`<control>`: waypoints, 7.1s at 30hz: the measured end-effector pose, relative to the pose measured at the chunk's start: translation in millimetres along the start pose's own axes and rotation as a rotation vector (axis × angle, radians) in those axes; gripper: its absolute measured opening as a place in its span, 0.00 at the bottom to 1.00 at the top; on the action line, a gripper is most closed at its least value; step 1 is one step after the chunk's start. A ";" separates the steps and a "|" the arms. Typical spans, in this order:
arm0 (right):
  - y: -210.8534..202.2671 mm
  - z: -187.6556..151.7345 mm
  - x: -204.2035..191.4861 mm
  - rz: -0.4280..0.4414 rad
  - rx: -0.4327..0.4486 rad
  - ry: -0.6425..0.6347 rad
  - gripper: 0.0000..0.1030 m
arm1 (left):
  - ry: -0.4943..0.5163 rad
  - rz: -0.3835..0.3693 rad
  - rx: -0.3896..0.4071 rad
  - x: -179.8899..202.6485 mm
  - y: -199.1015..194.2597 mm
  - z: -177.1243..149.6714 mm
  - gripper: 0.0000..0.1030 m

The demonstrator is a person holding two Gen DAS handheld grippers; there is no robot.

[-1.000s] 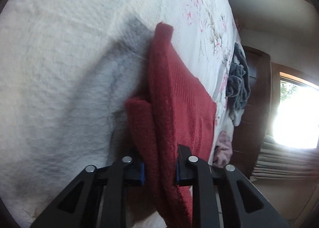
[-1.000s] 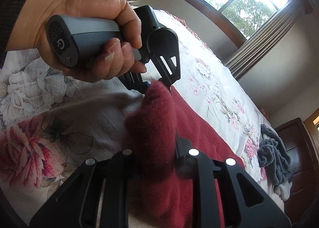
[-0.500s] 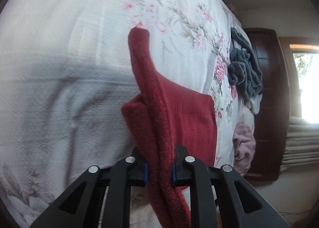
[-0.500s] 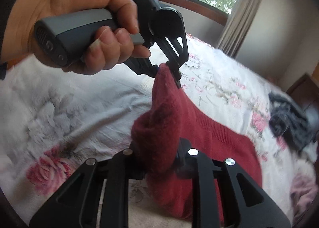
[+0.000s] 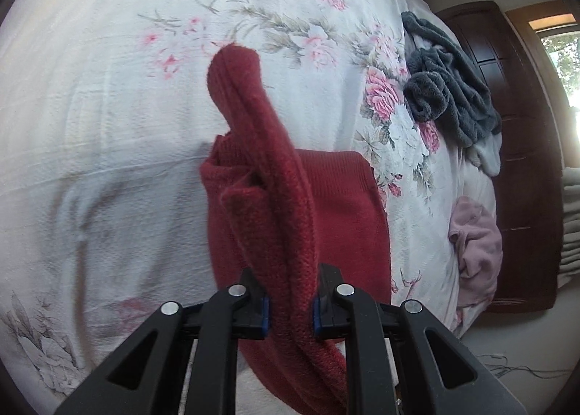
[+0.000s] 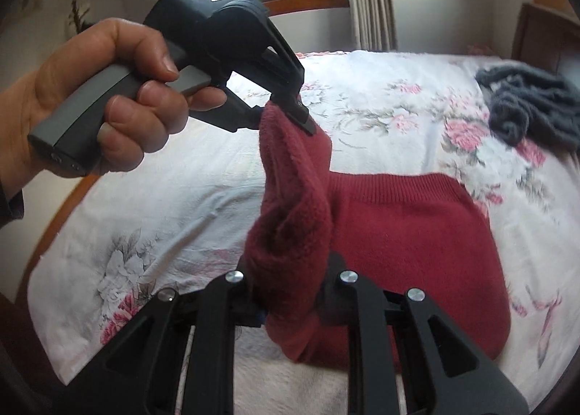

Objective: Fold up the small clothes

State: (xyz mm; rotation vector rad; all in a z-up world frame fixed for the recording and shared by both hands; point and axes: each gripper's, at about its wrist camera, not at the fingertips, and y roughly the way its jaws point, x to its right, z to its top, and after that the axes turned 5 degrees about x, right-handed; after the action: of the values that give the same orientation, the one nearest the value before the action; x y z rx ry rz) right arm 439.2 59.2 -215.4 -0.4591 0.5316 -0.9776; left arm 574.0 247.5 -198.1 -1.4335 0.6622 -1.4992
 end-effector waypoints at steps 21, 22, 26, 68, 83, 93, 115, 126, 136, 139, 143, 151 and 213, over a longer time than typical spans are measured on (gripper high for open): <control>-8.4 -59.0 140.3 0.103 -0.015 0.401 0.16 | 0.137 0.271 -0.099 122.7 124.5 -16.0 0.15; -8.7 -59.3 144.7 0.121 -0.030 0.413 0.16 | 0.140 0.286 -0.100 126.3 127.4 -17.2 0.15; -13.1 -62.9 162.8 0.165 -0.038 0.470 0.16 | 0.144 0.317 -0.095 143.0 136.7 -18.1 0.15; -20.0 -105.9 242.3 0.234 -0.219 0.730 0.51 | 0.189 0.254 0.115 206.9 168.0 -40.5 0.56; -9.3 -129.4 287.5 0.418 -0.210 0.920 0.63 | 0.021 -0.153 0.203 98.4 85.7 -114.6 0.61; 14.5 -133.2 291.5 0.609 -0.185 1.030 0.68 | -0.082 -0.344 0.143 40.4 72.2 -178.7 0.61; 37.6 21.9 278.6 0.221 -0.334 0.429 0.11 | 0.015 -0.486 0.115 40.1 54.5 -189.7 0.59; 41.3 8.8 326.5 0.139 -0.292 0.564 0.48 | 0.067 -0.401 -0.030 55.8 127.1 -188.6 0.59; 75.1 27.4 290.8 0.066 -0.296 0.279 0.08 | 0.052 -0.394 -0.096 48.4 137.0 -195.9 0.57; 92.7 11.7 297.0 -0.012 -0.355 0.240 0.18 | 0.115 -0.477 -0.063 55.6 104.5 -189.1 0.57; 54.6 22.8 300.1 0.014 -0.255 0.308 0.24 | 0.077 -0.477 0.096 39.5 67.4 -141.3 0.58; 50.5 -24.6 283.5 0.152 -0.417 0.316 0.14 | 0.040 -0.220 -0.010 10.3 139.7 -89.5 0.46; 135.3 8.9 333.9 0.440 -0.553 0.629 0.37 | -0.164 -0.464 -0.076 -44.9 161.2 -161.9 0.41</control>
State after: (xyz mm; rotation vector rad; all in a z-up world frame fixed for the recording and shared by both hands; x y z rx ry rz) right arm 683.5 -163.3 -359.0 -0.4895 1.4277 -0.5210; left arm 453.9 184.2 -387.3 -1.8339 0.2973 -1.6912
